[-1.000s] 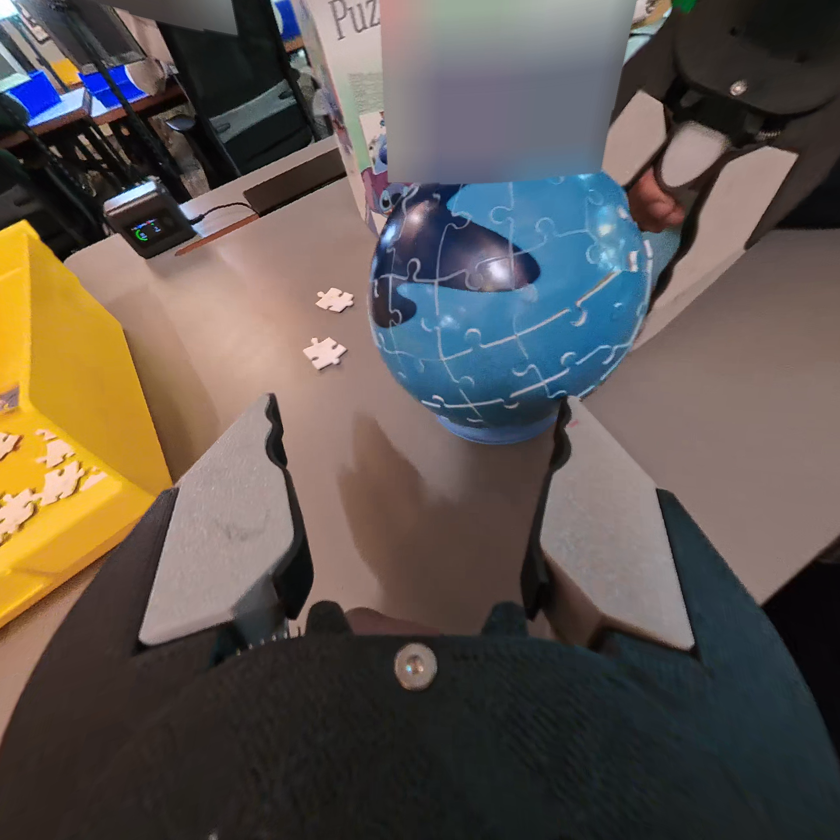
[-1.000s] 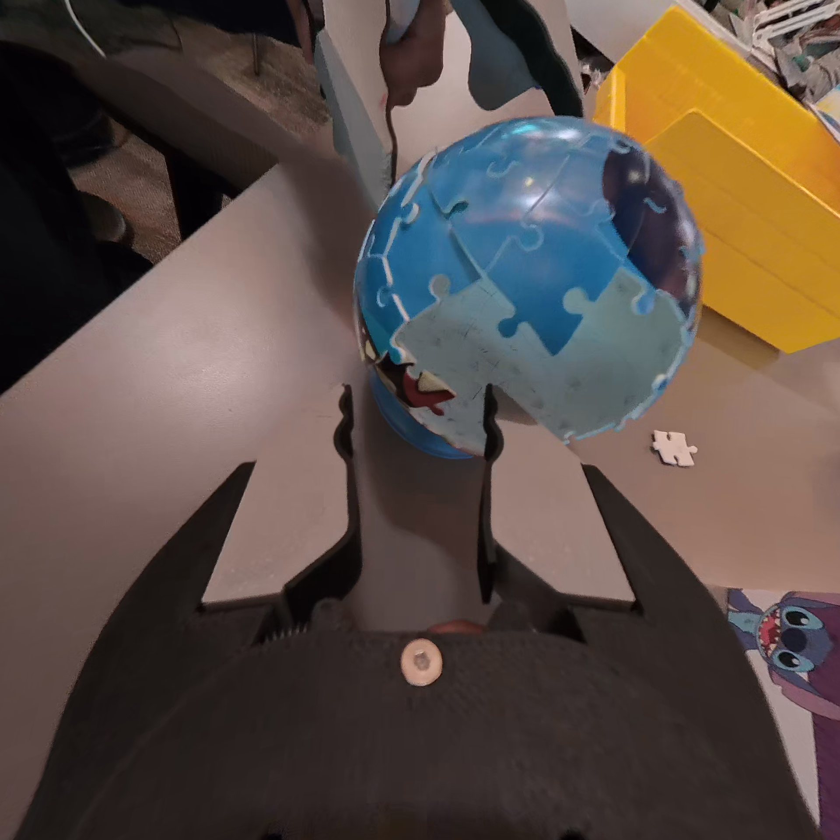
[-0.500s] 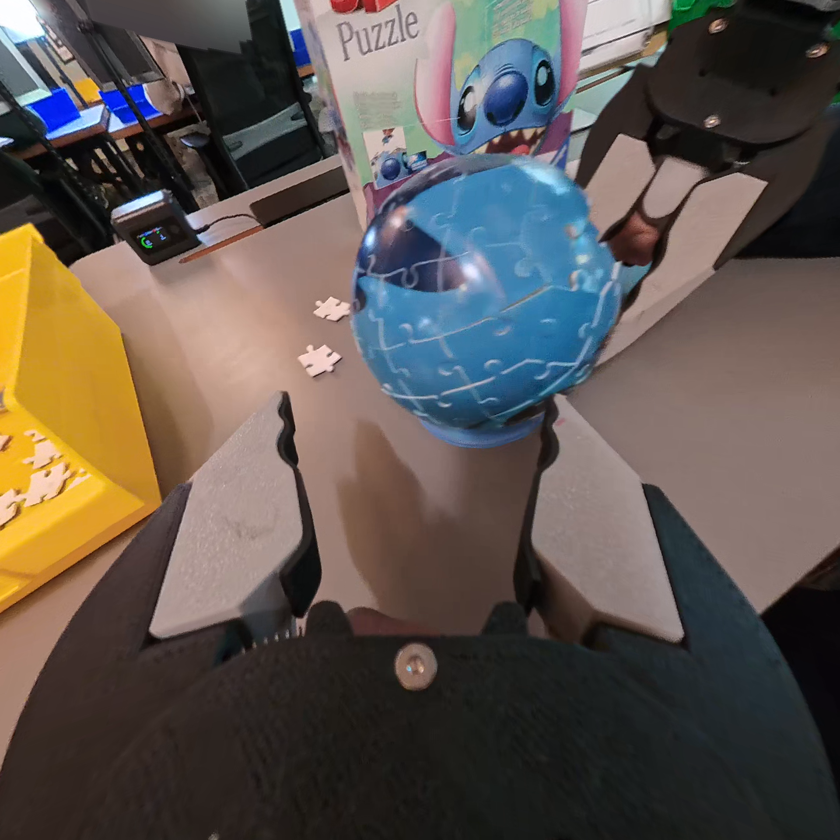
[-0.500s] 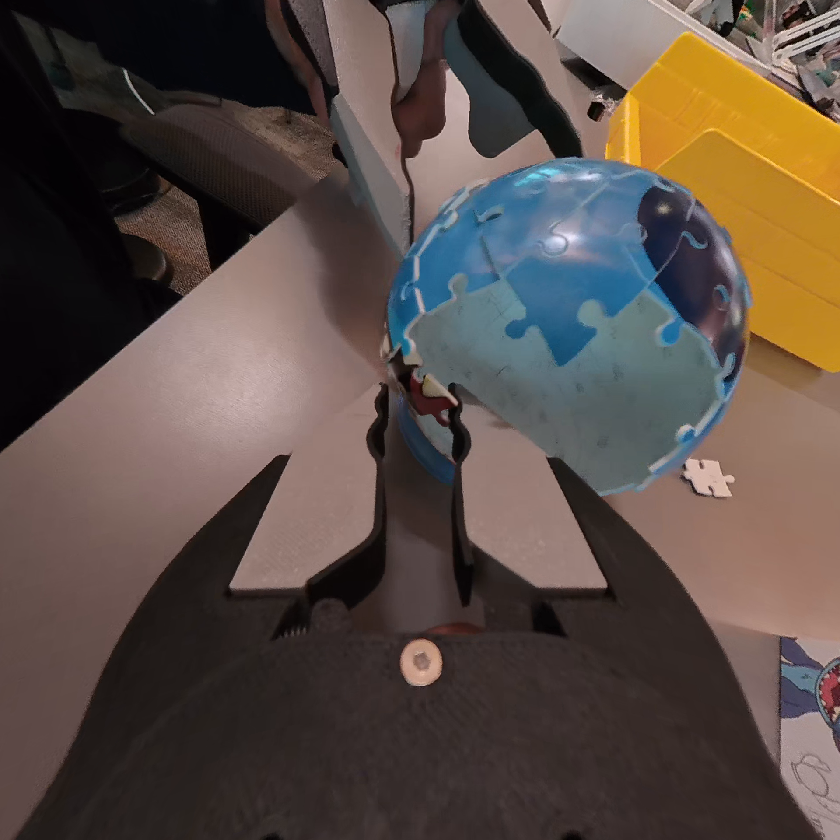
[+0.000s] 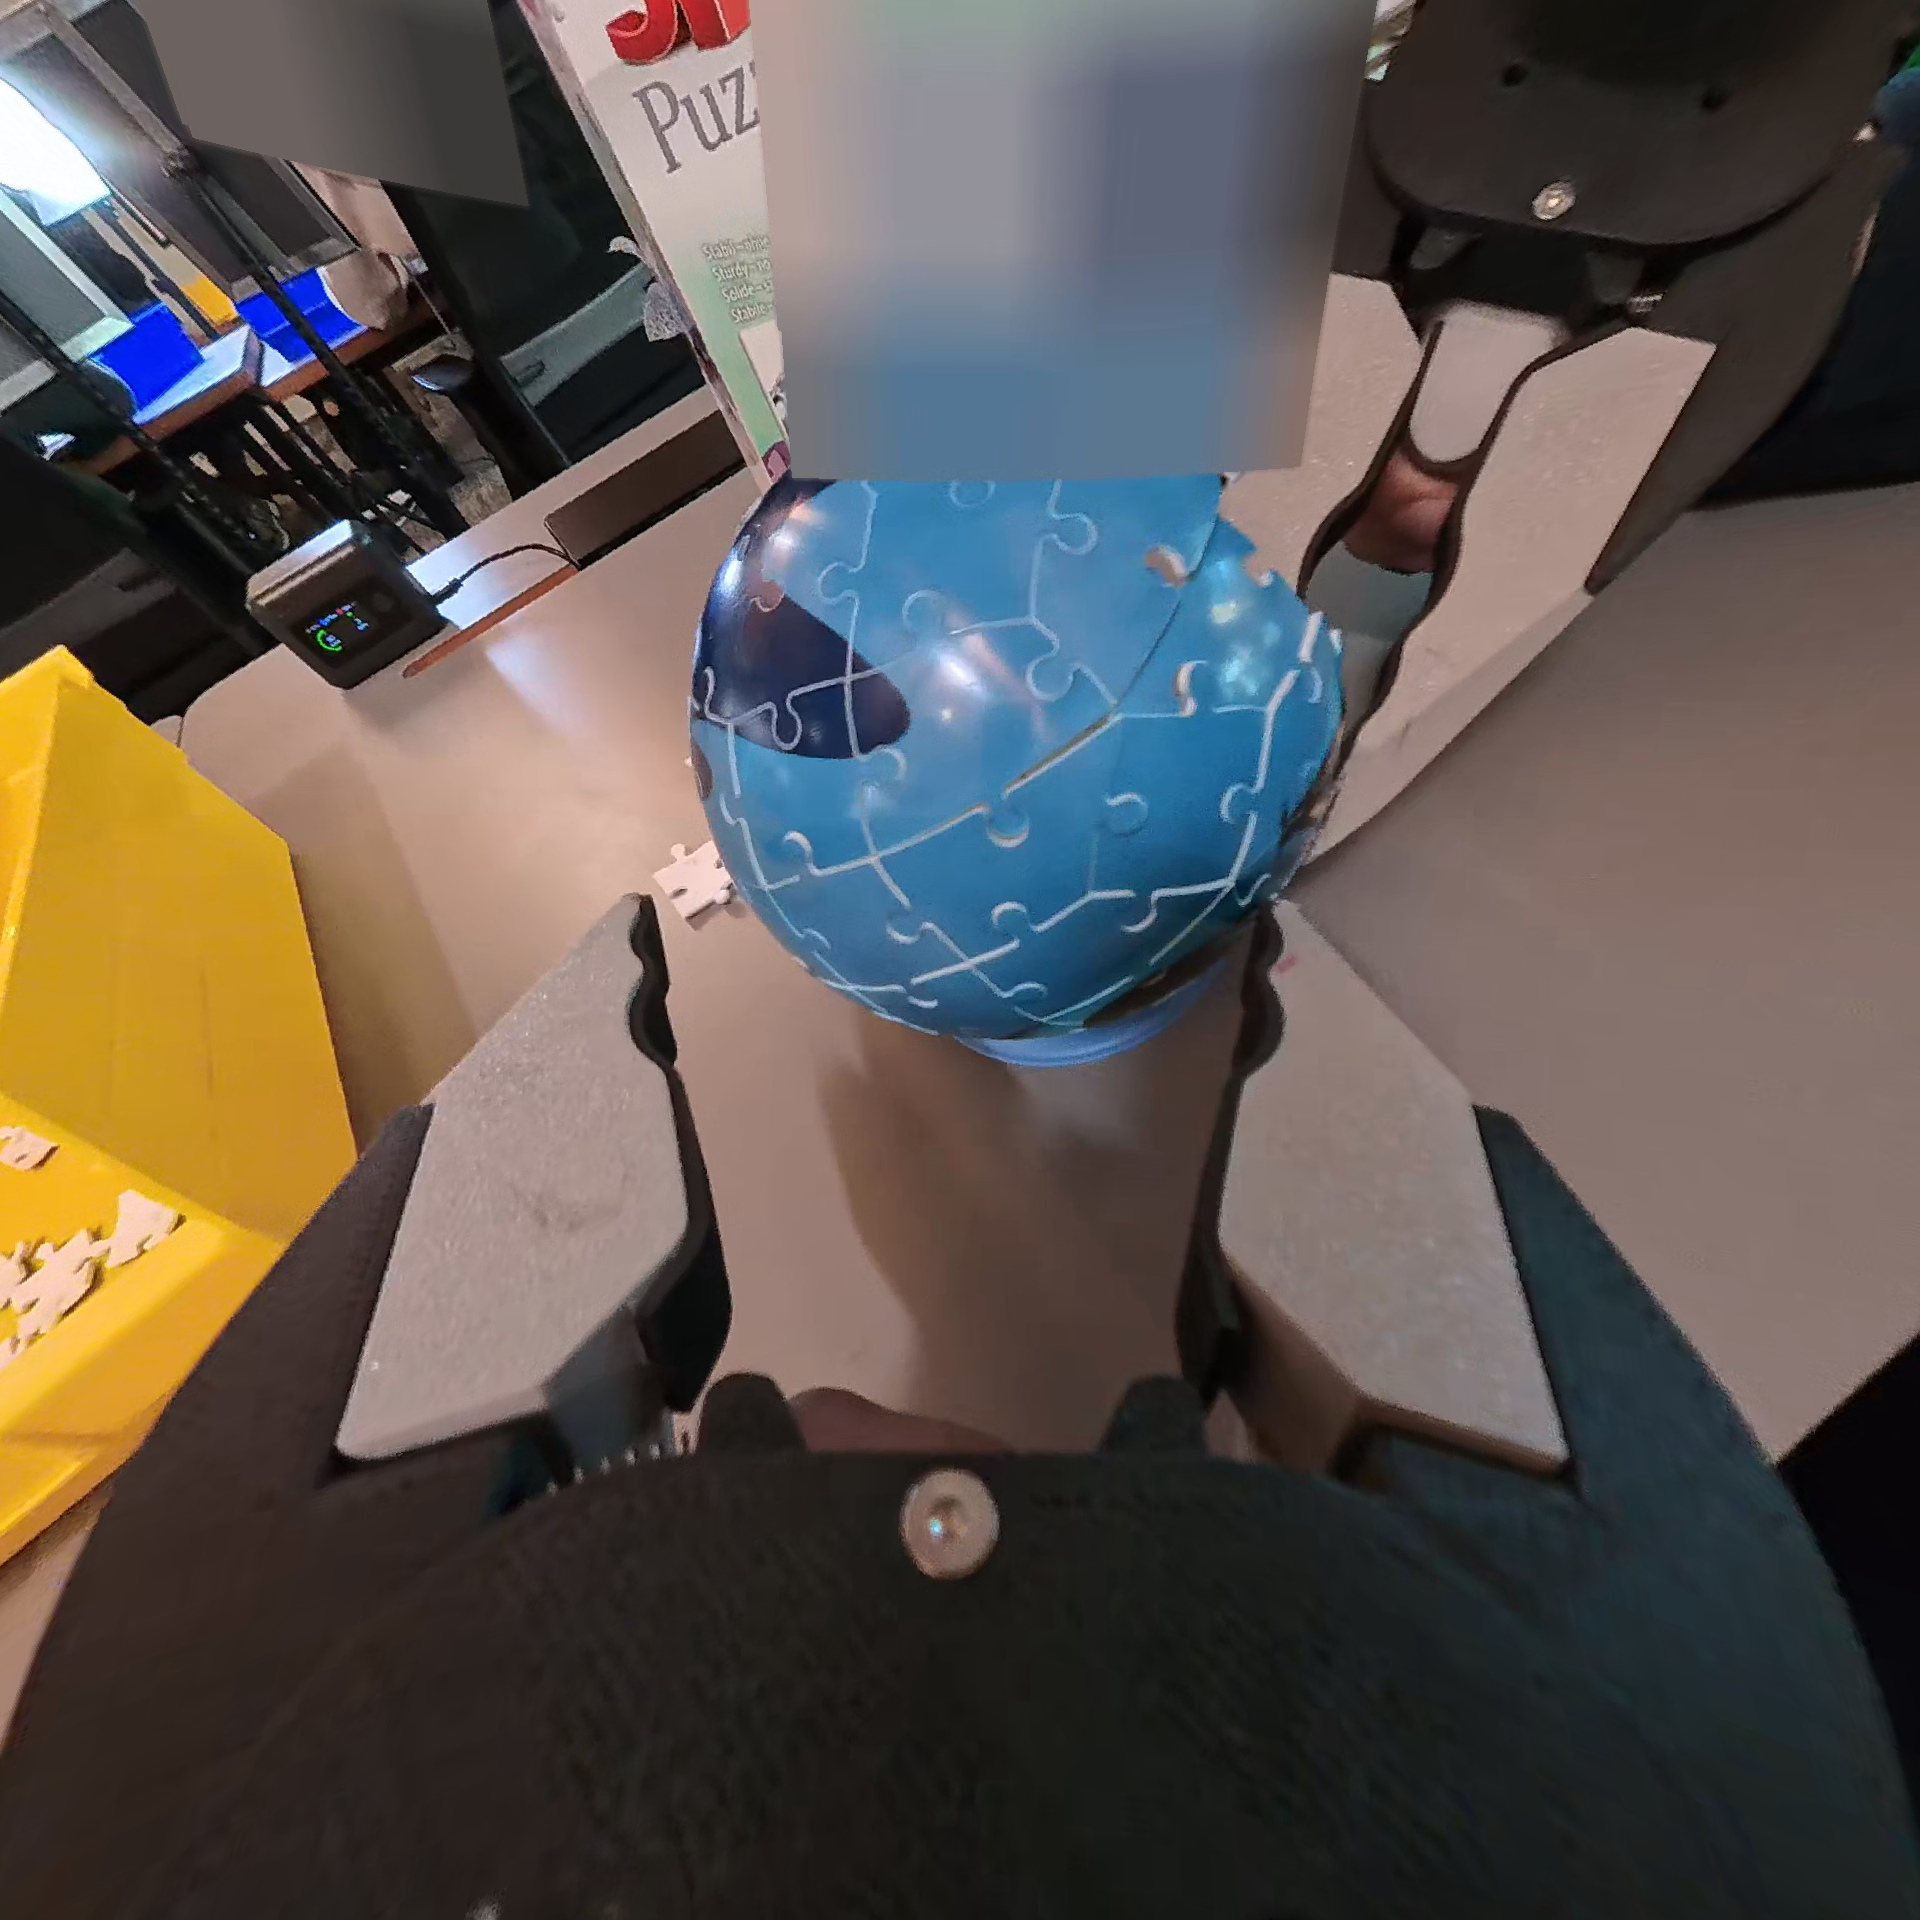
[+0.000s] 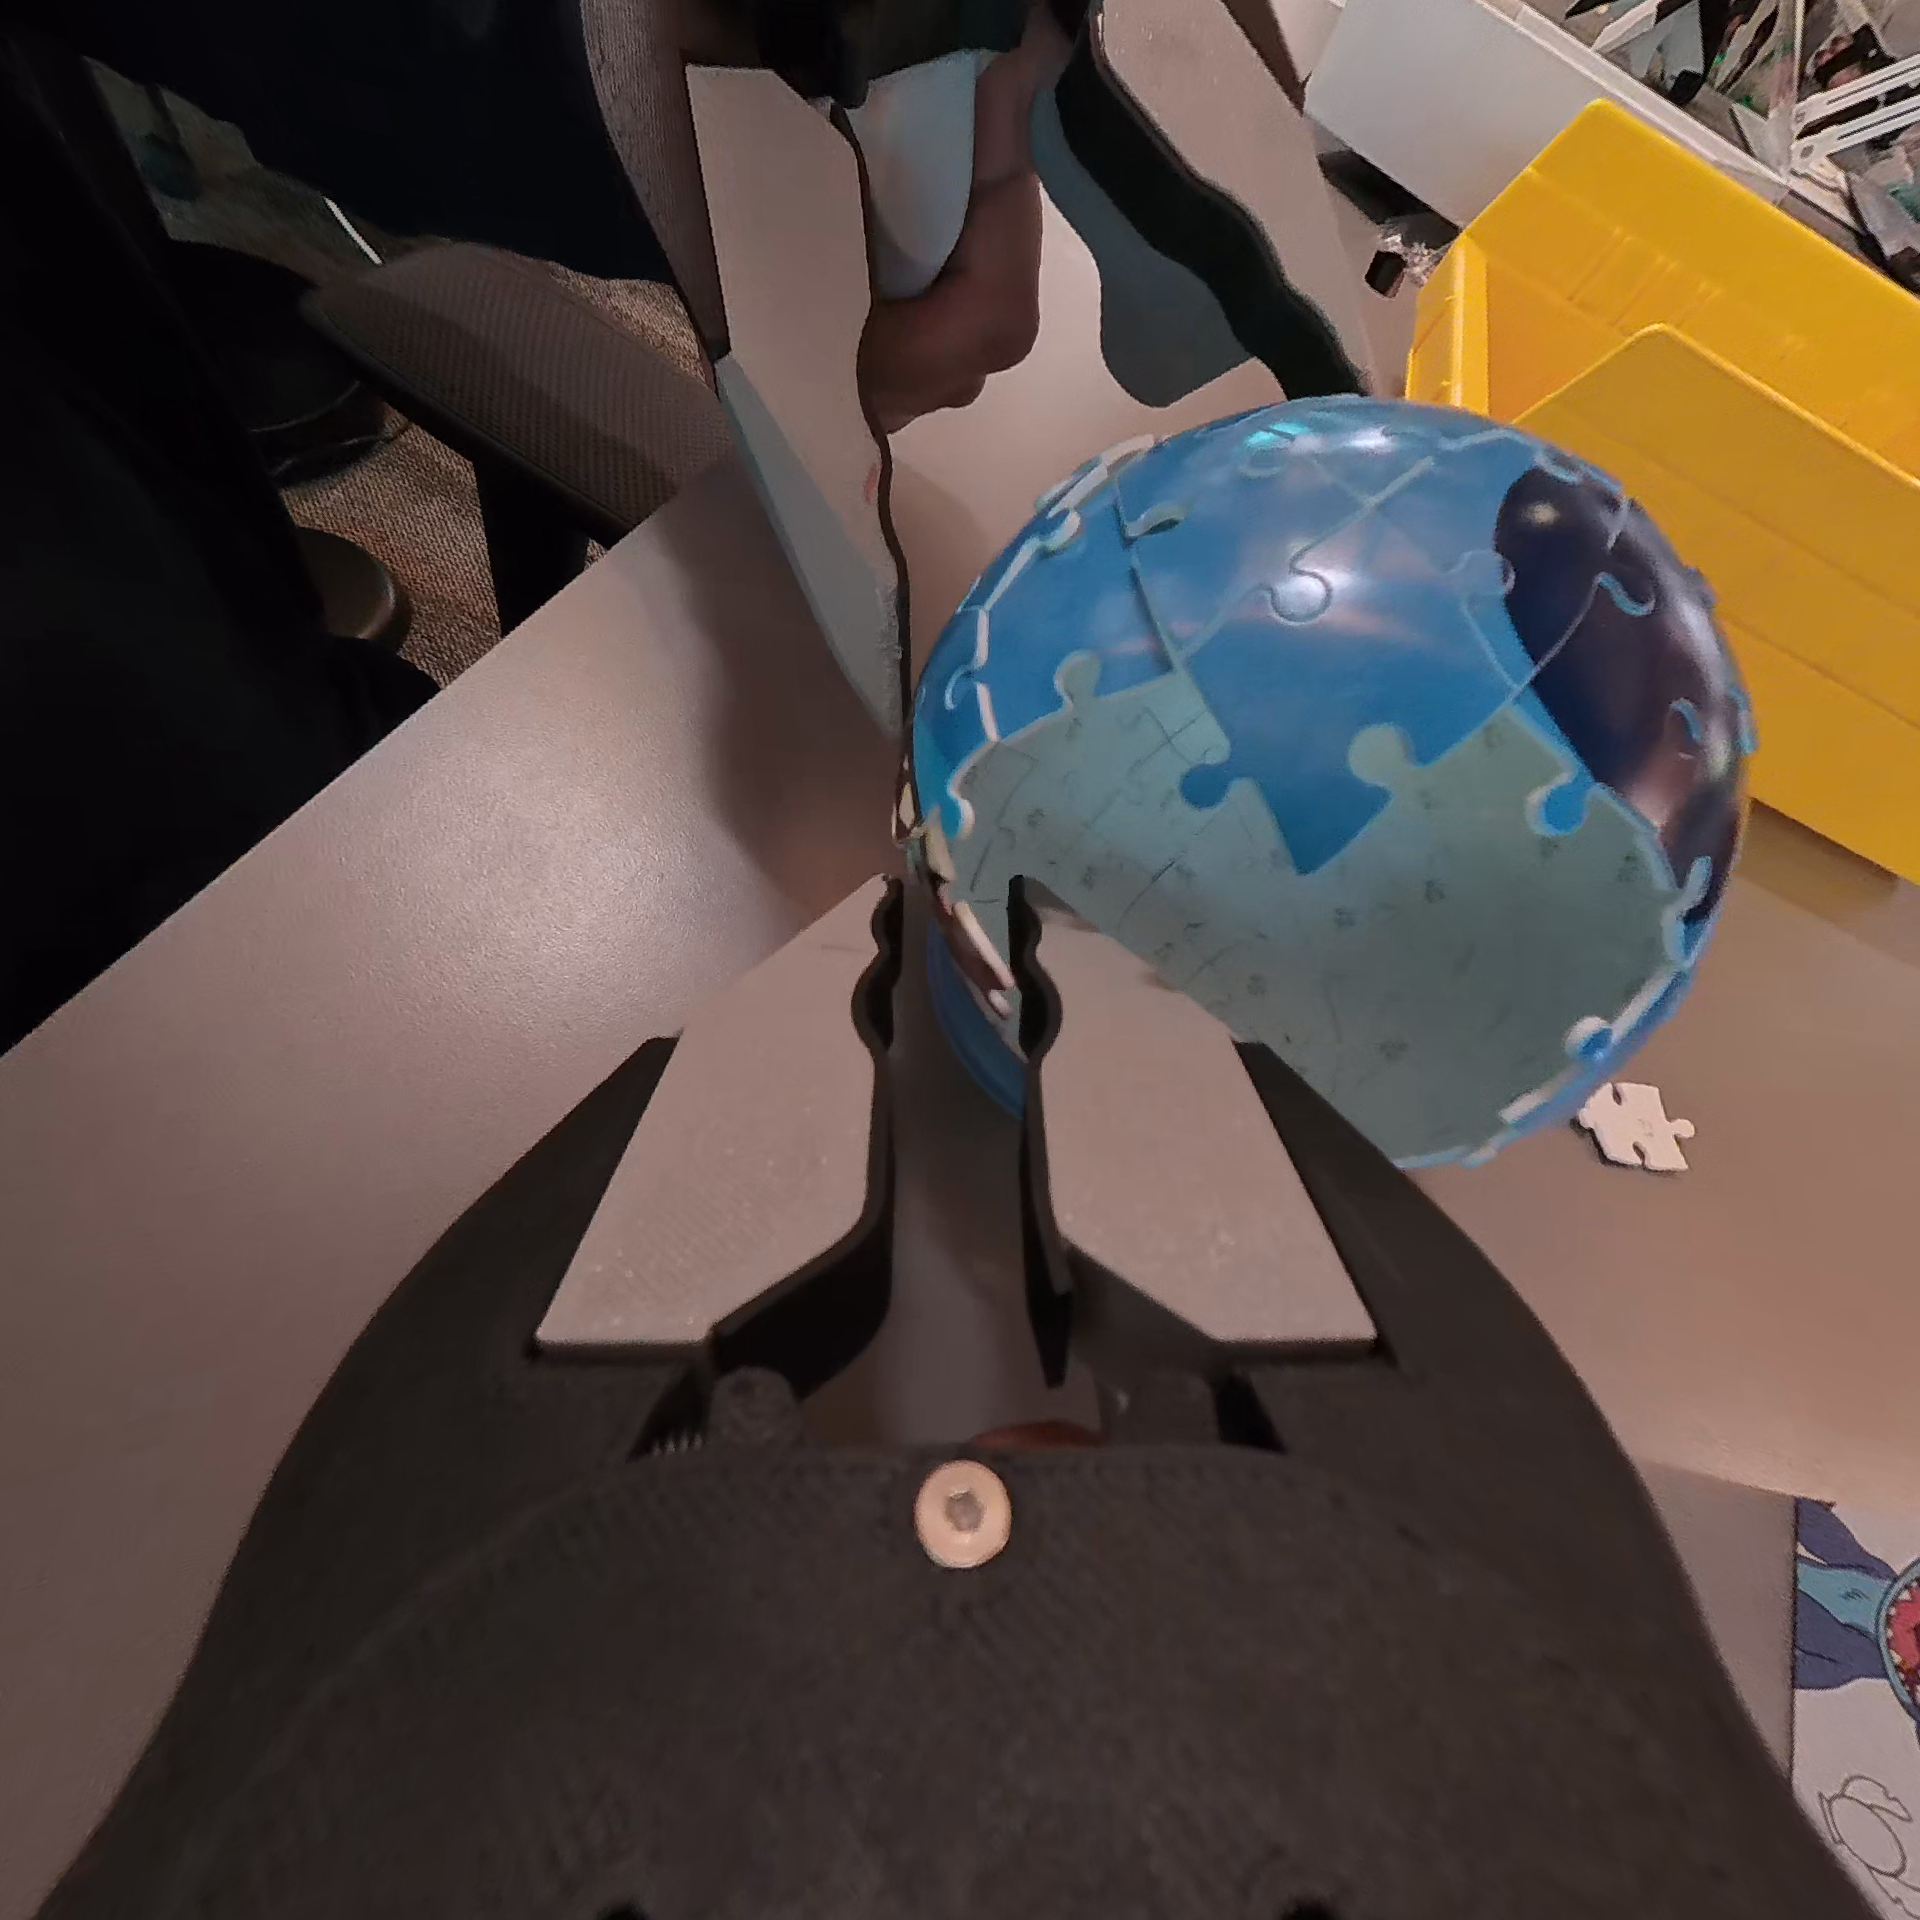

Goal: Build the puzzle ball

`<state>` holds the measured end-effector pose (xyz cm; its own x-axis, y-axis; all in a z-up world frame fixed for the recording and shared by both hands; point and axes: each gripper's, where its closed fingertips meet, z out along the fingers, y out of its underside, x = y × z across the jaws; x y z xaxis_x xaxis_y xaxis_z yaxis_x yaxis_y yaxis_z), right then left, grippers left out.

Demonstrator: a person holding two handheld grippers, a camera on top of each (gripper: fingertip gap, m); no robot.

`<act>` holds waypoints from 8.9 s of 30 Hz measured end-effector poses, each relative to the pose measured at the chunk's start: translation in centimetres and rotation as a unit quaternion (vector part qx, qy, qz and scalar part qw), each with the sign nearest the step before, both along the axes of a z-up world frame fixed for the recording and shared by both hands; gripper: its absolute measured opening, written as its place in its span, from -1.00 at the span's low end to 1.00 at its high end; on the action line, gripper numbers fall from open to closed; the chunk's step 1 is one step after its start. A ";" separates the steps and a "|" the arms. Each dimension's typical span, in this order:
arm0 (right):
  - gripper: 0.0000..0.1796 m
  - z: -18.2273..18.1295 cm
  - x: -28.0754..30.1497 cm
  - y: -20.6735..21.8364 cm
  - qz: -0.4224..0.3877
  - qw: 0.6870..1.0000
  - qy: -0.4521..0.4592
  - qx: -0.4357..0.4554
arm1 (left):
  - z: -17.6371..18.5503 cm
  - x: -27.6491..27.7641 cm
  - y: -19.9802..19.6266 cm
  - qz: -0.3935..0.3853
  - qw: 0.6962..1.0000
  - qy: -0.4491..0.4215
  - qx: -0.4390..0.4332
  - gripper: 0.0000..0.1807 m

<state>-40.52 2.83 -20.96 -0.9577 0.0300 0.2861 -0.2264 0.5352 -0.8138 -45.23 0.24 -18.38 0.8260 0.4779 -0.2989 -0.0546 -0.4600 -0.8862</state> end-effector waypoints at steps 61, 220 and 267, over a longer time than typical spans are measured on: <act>-0.87 0.1 -1.0 -0.7 -0.009 0.999 0.019 0.048 | -0.1 -1.0 -0.7 0.016 1.000 0.016 0.015 0.09; -0.94 2.8 -3.1 4.7 -0.083 0.996 -0.006 0.044 | 0.9 -2.7 6.5 -0.058 0.931 0.281 -0.224 -0.10; -1.00 -0.7 1.1 12.4 -0.172 0.983 -0.024 0.055 | -4.2 -7.0 -1.3 0.045 0.972 0.138 -0.184 -0.14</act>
